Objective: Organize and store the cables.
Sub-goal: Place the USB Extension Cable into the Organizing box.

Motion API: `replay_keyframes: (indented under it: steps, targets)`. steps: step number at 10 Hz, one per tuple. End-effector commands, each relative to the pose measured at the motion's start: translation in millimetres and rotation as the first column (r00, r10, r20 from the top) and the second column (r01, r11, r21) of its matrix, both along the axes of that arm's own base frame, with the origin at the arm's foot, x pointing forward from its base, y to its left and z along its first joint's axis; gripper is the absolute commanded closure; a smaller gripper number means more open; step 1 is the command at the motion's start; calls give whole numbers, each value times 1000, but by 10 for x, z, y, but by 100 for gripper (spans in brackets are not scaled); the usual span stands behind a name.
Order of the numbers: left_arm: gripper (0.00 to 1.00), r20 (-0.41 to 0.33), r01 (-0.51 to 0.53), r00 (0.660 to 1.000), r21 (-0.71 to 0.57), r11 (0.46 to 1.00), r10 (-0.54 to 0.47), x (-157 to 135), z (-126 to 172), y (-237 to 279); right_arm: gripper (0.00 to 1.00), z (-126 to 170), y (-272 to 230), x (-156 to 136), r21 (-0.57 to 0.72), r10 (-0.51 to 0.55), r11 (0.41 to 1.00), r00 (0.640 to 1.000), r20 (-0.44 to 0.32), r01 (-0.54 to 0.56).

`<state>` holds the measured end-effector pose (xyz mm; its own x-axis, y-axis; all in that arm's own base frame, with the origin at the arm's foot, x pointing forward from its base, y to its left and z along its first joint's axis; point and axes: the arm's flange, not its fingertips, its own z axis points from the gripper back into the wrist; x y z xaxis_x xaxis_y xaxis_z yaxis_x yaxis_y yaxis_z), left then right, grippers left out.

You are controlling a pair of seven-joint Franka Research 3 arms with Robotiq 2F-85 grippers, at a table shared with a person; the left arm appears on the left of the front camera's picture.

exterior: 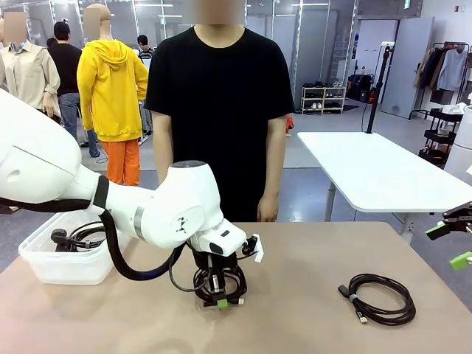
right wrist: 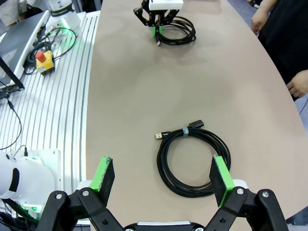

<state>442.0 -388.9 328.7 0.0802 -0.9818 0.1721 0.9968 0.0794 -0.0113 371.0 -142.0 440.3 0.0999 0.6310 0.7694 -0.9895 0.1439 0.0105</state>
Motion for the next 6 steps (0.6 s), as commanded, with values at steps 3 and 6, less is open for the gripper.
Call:
replay_keyframes:
  steps: [3,6]
  targets:
    - [95,47,169,984,74,983,-173,-174,992,379,0,27,25,3,4,-13,1000,1000,-5,13]
    - [95,124,218,964,141,966,-235,-103,1244,478,0,27,25,3,4,-13,1000,1000,-5,13]
